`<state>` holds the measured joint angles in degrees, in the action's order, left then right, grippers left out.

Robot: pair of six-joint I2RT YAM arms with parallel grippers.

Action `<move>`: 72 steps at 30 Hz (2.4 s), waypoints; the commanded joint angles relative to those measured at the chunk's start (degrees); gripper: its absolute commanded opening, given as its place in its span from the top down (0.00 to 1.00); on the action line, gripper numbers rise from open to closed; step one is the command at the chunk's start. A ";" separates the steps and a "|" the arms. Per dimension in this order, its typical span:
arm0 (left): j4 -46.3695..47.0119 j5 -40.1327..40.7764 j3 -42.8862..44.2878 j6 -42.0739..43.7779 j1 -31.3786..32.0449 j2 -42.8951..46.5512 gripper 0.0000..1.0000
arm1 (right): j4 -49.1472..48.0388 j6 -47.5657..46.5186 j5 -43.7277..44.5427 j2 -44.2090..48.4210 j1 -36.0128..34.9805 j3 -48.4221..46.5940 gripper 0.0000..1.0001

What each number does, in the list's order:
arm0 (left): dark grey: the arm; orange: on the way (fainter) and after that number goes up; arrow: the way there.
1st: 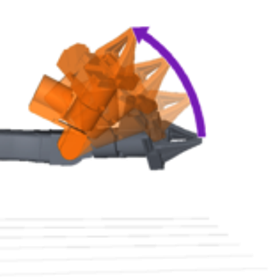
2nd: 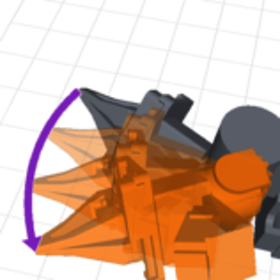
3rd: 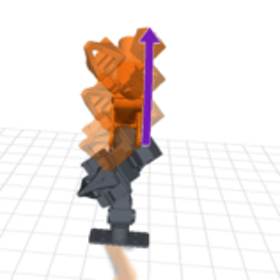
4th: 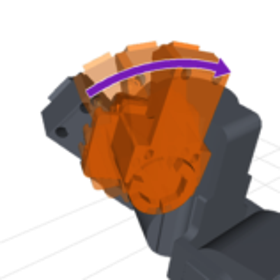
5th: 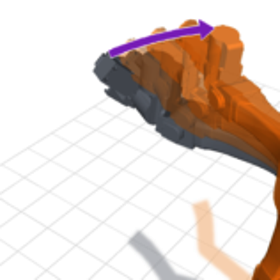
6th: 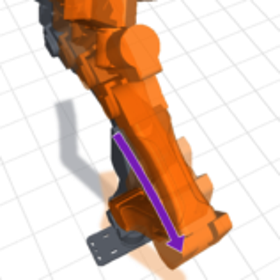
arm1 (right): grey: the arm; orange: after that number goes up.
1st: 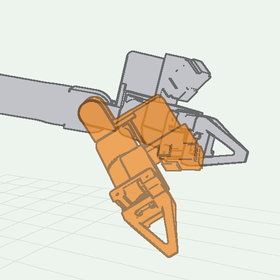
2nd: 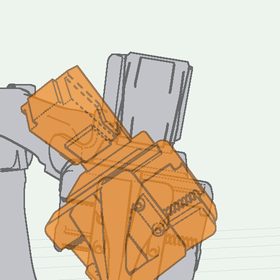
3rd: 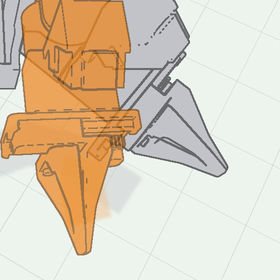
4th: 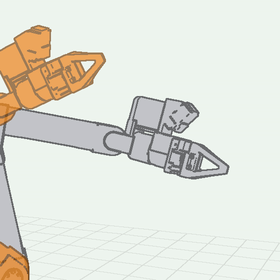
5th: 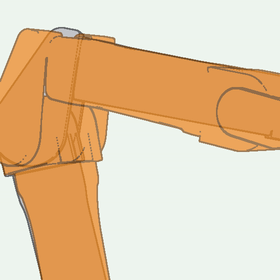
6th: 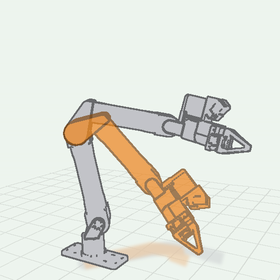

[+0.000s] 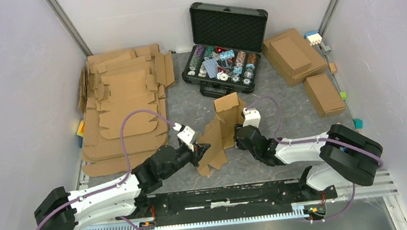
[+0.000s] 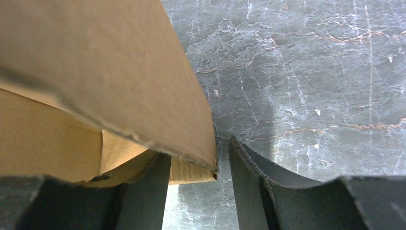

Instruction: Fold the paper box

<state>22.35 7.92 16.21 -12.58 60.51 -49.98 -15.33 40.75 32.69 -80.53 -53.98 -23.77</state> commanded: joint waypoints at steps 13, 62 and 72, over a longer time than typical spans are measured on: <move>-2.41 -0.06 0.67 -0.08 0.74 -0.12 0.94 | -3.13 0.39 -4.03 -2.37 3.79 -0.98 0.34; -2.47 0.58 0.58 0.23 0.97 0.54 0.92 | 0.24 -22.14 1.84 24.46 -0.18 5.83 0.14; -2.45 0.35 0.67 0.30 0.96 0.19 0.92 | -1.61 -20.24 -0.10 20.26 0.14 7.87 0.04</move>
<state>21.63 8.08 16.19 -12.56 60.99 -49.69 -13.39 20.45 34.37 -56.97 -53.98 -17.23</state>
